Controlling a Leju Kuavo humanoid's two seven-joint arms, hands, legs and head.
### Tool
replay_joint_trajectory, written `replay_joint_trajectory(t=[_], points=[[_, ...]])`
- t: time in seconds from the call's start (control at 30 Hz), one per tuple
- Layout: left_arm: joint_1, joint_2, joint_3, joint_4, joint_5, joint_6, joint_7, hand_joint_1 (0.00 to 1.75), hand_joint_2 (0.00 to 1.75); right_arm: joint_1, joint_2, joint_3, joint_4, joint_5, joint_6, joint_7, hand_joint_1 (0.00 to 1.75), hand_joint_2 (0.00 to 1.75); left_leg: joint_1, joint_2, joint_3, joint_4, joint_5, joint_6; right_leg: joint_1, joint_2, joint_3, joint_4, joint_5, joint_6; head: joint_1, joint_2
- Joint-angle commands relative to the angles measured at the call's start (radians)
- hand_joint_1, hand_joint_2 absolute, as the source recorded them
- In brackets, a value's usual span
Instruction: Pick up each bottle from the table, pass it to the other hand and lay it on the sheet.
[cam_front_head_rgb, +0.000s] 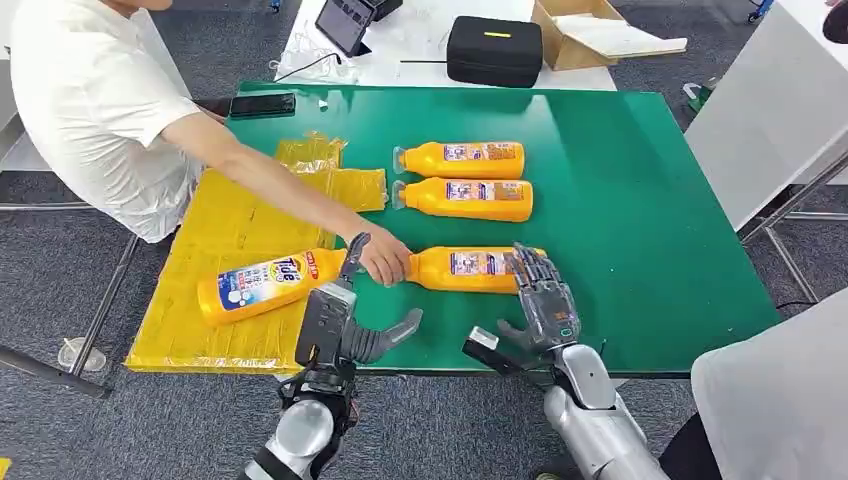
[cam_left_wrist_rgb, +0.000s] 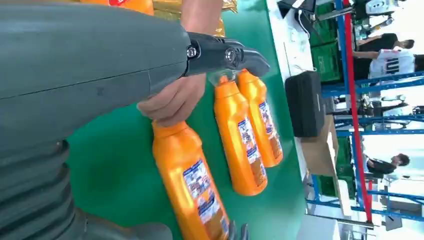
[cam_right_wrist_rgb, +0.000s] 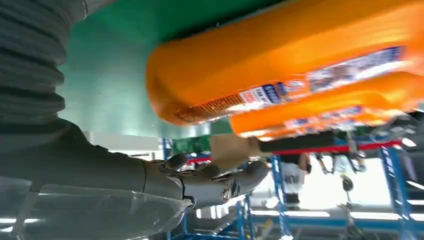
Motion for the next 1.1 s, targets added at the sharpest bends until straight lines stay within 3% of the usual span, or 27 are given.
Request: replay_joint_trajectory(t=[0.03,0.1,0.17,0.23,0.5,0.67,1.1], points=[[-0.036,0.019,-0.046,0.077,-0.001,0.012,0.000,0.00,1.75,-0.068,-0.020,-0.008,0.182,0.006,-0.008,0.018,0.00,1.75,0.000,0.000,0.004,-0.001,-0.001,0.001,0.000,-0.001,0.004,-0.001,-0.001,-0.001,0.000,0.000],[-0.036,0.019,-0.046,0.077,-0.001,0.012,0.000,0.00,1.75,-0.068,-0.020,-0.008,0.182,0.006,-0.008,0.018,0.00,1.75,-0.001,0.001,0.009,-0.001,-0.003,0.002,0.000,-0.001,0.009,-0.001,-0.003,-0.002,0.000,0.000],[-0.036,0.024,-0.053,0.071,-0.008,0.013,-0.002,0.00,1.75,-0.066,-0.017,-0.011,0.181,0.005,-0.008,0.017,0.00,1.75,0.000,0.001,0.002,-0.001,-0.001,0.000,0.000,0.000,0.002,-0.001,0.000,-0.001,0.000,0.000],[-0.036,0.026,-0.058,0.068,-0.011,0.013,-0.001,0.00,1.75,-0.069,-0.018,-0.012,0.186,0.012,-0.008,0.019,0.00,1.75,-0.001,0.001,0.004,-0.001,-0.001,0.001,0.000,0.000,0.004,-0.001,-0.001,-0.001,0.000,0.000],[-0.077,0.009,-0.079,0.105,0.009,-0.003,0.002,0.00,1.75,-0.225,0.012,-0.016,0.372,-0.013,0.050,0.000,0.00,1.75,-0.001,0.002,0.002,0.000,0.000,0.001,0.000,0.001,0.002,0.000,0.000,-0.001,0.000,0.000],[-0.087,0.004,-0.088,0.120,0.009,-0.007,0.000,0.00,1.75,-0.254,0.015,-0.009,0.401,-0.005,0.082,0.012,0.00,1.75,-0.001,0.002,0.003,-0.001,0.000,0.001,0.000,0.001,0.003,0.000,0.000,-0.001,0.000,0.000],[-0.134,-0.030,-0.103,0.161,0.048,0.028,-0.017,0.00,1.75,-0.333,0.027,-0.012,0.508,-0.017,0.344,0.105,0.00,1.75,0.000,0.000,0.005,-0.001,0.000,0.001,0.000,-0.001,0.005,0.000,-0.001,-0.001,0.000,0.000]])
